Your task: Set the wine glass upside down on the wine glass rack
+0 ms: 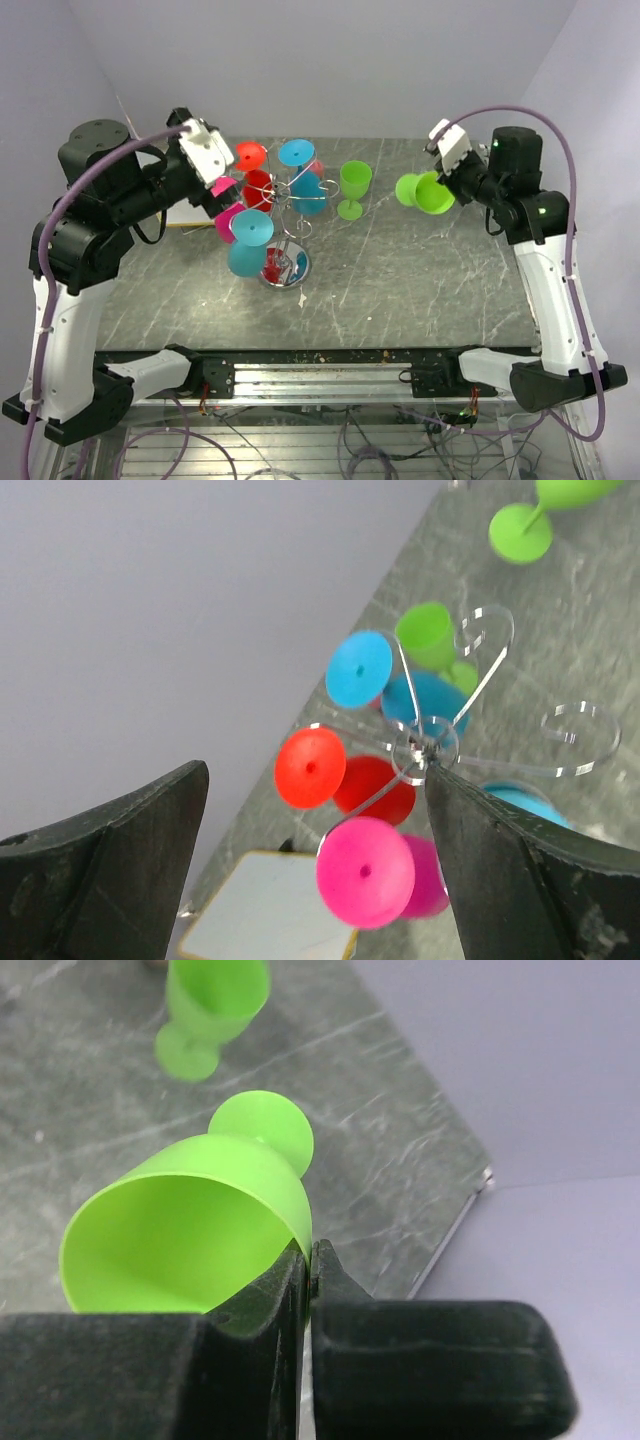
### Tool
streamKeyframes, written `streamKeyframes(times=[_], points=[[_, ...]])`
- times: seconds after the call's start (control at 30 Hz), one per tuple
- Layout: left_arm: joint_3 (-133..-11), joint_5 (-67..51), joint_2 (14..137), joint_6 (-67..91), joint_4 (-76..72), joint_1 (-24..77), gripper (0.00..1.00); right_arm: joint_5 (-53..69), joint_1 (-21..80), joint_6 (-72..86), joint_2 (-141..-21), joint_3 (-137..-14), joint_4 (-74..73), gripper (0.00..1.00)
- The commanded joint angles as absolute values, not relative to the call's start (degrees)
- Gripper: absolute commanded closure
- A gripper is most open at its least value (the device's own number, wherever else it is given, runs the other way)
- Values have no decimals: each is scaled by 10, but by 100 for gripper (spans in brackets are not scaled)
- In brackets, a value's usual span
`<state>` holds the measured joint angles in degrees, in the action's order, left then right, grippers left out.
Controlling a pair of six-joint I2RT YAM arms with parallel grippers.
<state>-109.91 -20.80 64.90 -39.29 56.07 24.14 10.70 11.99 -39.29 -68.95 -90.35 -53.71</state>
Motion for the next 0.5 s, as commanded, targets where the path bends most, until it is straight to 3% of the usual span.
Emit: streamKeyframes(times=[0.0, 0.17, 0.47], points=[[-1098, -242, 659, -229, 442, 227, 2, 95, 119, -326, -693, -959, -444, 100], [-1094, -265, 679, -134, 389, 220, 12, 166, 118, -277, -718, -1025, -410, 100], [-1101, -256, 737, 18, 310, 219, 18, 285, 119, -159, -777, -1103, -332, 100]])
